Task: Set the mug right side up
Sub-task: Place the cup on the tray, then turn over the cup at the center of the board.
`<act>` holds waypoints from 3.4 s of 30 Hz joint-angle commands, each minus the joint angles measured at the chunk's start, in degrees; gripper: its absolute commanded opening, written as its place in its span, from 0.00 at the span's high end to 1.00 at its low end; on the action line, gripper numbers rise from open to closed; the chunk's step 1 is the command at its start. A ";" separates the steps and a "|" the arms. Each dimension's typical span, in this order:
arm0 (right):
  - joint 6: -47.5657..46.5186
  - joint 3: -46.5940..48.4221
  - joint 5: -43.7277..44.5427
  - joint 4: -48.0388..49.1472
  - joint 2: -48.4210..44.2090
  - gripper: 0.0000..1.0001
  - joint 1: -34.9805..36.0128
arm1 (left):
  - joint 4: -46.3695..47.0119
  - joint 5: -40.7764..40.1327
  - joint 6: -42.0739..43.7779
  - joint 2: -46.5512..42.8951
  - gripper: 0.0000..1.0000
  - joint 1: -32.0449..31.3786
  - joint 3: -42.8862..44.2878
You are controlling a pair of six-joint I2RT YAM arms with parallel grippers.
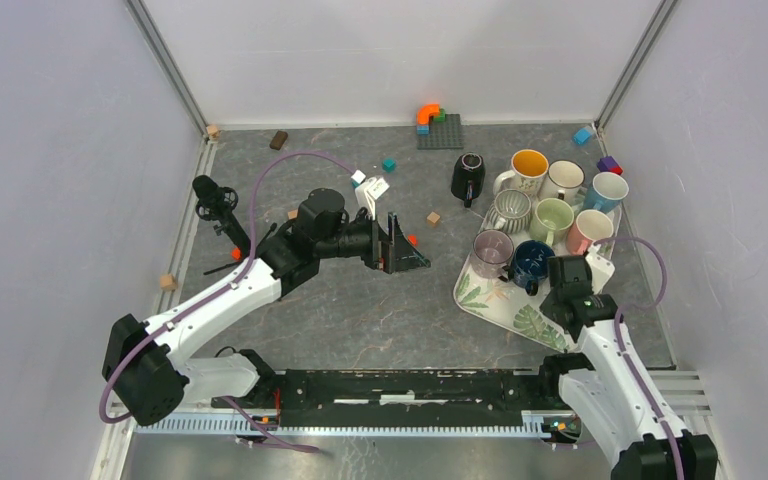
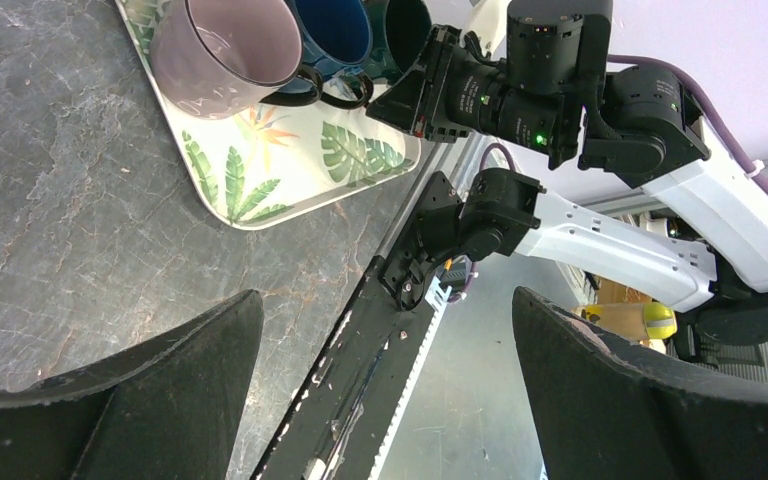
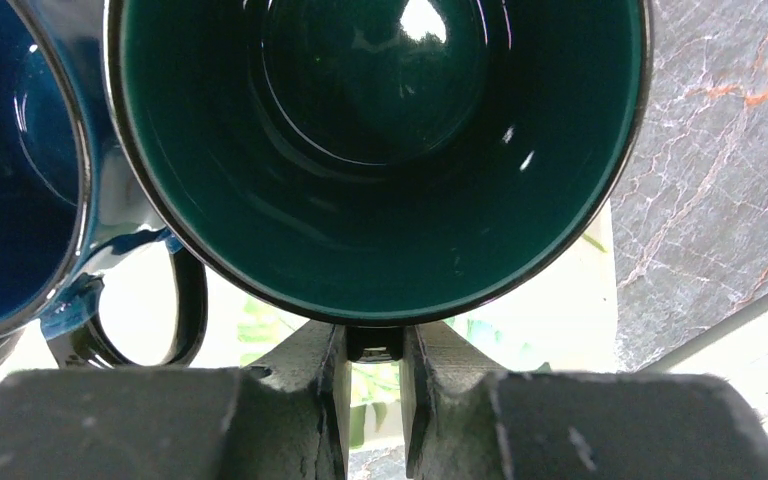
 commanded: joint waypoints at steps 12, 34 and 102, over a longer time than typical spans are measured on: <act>-3.69 4.70 -2.85 0.31 2.27 0.63 -1.11 | 2.07 1.50 0.42 0.36 0.00 -0.32 -0.23; -11.62 19.94 -3.89 -3.85 -2.02 0.42 -1.04 | 3.84 3.62 -1.07 1.07 0.00 -0.38 -0.41; -25.60 66.02 -3.61 21.02 71.20 0.40 14.26 | -11.49 -13.67 2.79 -5.05 0.00 2.69 -0.96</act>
